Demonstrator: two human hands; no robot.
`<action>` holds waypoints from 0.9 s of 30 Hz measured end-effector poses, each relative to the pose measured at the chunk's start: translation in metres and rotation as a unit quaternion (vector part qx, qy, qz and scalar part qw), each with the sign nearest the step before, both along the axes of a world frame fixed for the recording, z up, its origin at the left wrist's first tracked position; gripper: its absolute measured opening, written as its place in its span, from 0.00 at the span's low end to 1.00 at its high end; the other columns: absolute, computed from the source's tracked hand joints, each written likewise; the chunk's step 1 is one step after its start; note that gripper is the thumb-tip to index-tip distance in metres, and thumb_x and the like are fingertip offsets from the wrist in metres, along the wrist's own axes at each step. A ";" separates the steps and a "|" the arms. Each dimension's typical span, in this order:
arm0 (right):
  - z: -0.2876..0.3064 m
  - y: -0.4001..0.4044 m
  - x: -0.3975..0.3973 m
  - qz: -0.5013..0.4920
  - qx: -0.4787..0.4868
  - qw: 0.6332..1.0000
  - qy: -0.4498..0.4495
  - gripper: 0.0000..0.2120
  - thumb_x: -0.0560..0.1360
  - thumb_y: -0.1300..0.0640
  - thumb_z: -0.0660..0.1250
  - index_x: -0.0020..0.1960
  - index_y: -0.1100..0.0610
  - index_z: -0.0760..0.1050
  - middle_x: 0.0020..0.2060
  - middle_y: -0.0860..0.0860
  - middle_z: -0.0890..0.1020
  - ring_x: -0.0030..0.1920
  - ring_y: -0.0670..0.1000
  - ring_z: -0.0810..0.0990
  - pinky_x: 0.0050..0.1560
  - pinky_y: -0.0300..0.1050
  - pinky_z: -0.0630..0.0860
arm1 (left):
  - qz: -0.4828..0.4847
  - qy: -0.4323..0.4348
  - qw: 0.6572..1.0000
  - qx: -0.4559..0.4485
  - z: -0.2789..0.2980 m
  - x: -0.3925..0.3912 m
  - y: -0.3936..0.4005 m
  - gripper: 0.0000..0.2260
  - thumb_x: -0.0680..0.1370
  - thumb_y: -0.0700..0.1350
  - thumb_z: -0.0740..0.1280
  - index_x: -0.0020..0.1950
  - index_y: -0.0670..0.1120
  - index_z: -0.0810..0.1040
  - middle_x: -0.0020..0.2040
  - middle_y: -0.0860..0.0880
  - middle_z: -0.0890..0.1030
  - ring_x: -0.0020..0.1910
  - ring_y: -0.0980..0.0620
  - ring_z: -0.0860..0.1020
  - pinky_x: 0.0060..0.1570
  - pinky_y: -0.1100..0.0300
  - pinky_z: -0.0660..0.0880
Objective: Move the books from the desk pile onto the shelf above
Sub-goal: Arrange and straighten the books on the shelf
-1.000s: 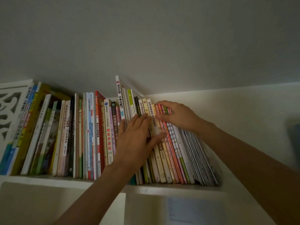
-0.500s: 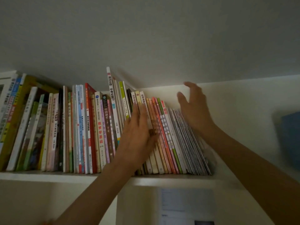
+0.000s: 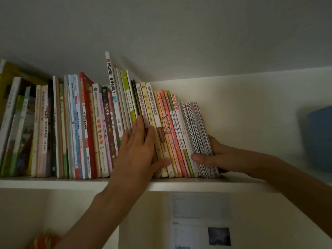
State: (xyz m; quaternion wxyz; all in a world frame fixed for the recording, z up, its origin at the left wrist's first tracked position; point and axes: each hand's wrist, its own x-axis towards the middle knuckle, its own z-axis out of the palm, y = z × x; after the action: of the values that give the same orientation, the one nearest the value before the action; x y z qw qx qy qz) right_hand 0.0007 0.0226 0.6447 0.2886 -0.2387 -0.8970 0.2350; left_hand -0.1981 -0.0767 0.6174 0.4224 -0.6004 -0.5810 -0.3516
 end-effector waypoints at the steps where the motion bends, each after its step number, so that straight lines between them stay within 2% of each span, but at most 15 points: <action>1: -0.002 -0.001 0.001 -0.001 0.011 1.000 -0.001 0.49 0.66 0.39 0.64 0.76 0.45 0.37 0.71 0.44 0.60 0.65 0.42 0.66 0.64 0.38 0.66 | -0.006 0.002 1.000 -0.003 -0.001 0.000 -0.001 0.42 0.74 0.63 0.58 0.77 0.44 0.41 0.76 0.44 0.35 0.73 0.50 0.32 0.64 0.61 0.28; 5: -0.005 -0.006 0.005 -0.064 0.057 0.995 -0.044 0.47 0.66 0.31 0.58 0.75 0.43 0.37 0.70 0.43 0.67 0.62 0.43 0.72 0.63 0.37 0.67 | -0.019 -0.008 1.000 0.009 0.000 0.003 -0.004 0.38 0.76 0.60 0.59 0.77 0.46 0.46 0.76 0.46 0.37 0.74 0.52 0.35 0.65 0.62 0.30; 7: -0.001 -0.014 0.005 -0.091 0.078 0.992 -0.045 0.45 0.65 0.30 0.57 0.75 0.43 0.41 0.72 0.45 0.65 0.64 0.45 0.71 0.66 0.38 0.64 | -0.014 -0.031 0.999 0.016 0.001 0.005 -0.005 0.35 0.77 0.59 0.58 0.77 0.48 0.45 0.77 0.48 0.38 0.75 0.51 0.39 0.66 0.62 0.33; 8: 0.002 -0.020 0.003 -0.108 0.102 0.989 -0.019 0.44 0.66 0.30 0.56 0.75 0.44 0.44 0.73 0.47 0.63 0.66 0.47 0.69 0.67 0.39 0.63 | -0.009 -0.040 0.999 0.024 0.001 0.006 -0.006 0.35 0.77 0.59 0.58 0.77 0.49 0.44 0.77 0.49 0.39 0.76 0.51 0.40 0.67 0.61 0.35; 10: 0.005 -0.030 -0.001 -0.189 0.156 0.968 0.049 0.46 0.67 0.31 0.53 0.77 0.52 0.43 0.74 0.53 0.62 0.70 0.52 0.67 0.67 0.44 0.63 | 0.016 -0.044 0.998 0.041 0.000 0.007 -0.009 0.37 0.77 0.61 0.55 0.77 0.49 0.40 0.76 0.49 0.36 0.75 0.51 0.37 0.68 0.58 0.34; 12: 0.006 -0.033 -0.011 -0.220 0.190 0.953 0.081 0.42 0.72 0.33 0.55 0.76 0.54 0.46 0.70 0.54 0.68 0.66 0.54 0.72 0.64 0.47 0.68 | 0.042 -0.054 0.997 0.040 -0.002 0.005 -0.010 0.40 0.74 0.66 0.52 0.76 0.49 0.35 0.72 0.51 0.30 0.73 0.52 0.32 0.66 0.56 0.30; 14: 0.004 -0.031 -0.021 -0.216 0.200 0.953 0.076 0.36 0.75 0.37 0.58 0.74 0.54 0.51 0.65 0.53 0.74 0.60 0.54 0.76 0.59 0.46 0.72 | 0.063 -0.058 0.996 0.020 -0.003 0.000 -0.009 0.44 0.69 0.72 0.45 0.74 0.49 0.31 0.69 0.52 0.27 0.71 0.52 0.28 0.66 0.54 0.30; 17: 0.008 -0.028 -0.025 -0.216 0.182 0.957 0.063 0.33 0.76 0.40 0.60 0.73 0.56 0.53 0.65 0.53 0.74 0.59 0.54 0.76 0.52 0.40 0.70 | 0.062 -0.051 0.997 0.015 -0.003 -0.008 -0.004 0.45 0.61 0.75 0.34 0.70 0.52 0.29 0.69 0.53 0.26 0.69 0.54 0.25 0.65 0.54 0.29; 19: 0.011 -0.031 -0.019 -0.194 0.156 0.966 0.069 0.31 0.75 0.41 0.62 0.71 0.55 0.56 0.63 0.52 0.75 0.55 0.51 0.76 0.50 0.38 0.69 | 0.040 -0.041 0.998 0.024 -0.005 -0.012 -0.003 0.44 0.62 0.75 0.36 0.71 0.53 0.32 0.71 0.54 0.28 0.69 0.56 0.26 0.65 0.55 0.28; 21: 0.013 -0.034 -0.014 -0.189 0.146 0.967 0.084 0.33 0.74 0.39 0.63 0.71 0.55 0.57 0.64 0.53 0.74 0.56 0.50 0.75 0.54 0.42 0.71 | 0.007 -0.032 0.999 0.033 -0.007 -0.017 -0.007 0.42 0.65 0.74 0.39 0.73 0.55 0.37 0.73 0.56 0.32 0.70 0.59 0.28 0.67 0.57 0.29; 24: 0.020 -0.041 -0.014 -0.278 0.277 0.909 0.141 0.37 0.74 0.38 0.62 0.74 0.54 0.54 0.69 0.54 0.66 0.66 0.54 0.69 0.61 0.50 0.68 | -0.026 -0.030 0.997 0.061 -0.006 -0.028 -0.020 0.37 0.72 0.71 0.47 0.76 0.54 0.47 0.75 0.56 0.44 0.73 0.60 0.39 0.70 0.56 0.40; 27: 0.039 -0.057 -0.032 -0.206 0.389 0.868 0.229 0.23 0.76 0.47 0.63 0.68 0.52 0.64 0.64 0.50 0.69 0.60 0.47 0.68 0.53 0.43 0.68 | -0.088 -0.095 0.985 0.113 0.000 -0.036 -0.036 0.31 0.73 0.63 0.59 0.71 0.59 0.49 0.70 0.62 0.52 0.70 0.63 0.53 0.68 0.59 0.53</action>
State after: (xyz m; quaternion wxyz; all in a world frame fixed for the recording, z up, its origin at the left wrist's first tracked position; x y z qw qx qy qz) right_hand -0.0312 -0.0346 0.6833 0.5976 -0.2253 -0.7548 -0.1499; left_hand -0.2338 -0.1127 0.6177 0.3980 -0.5614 -0.5200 -0.5060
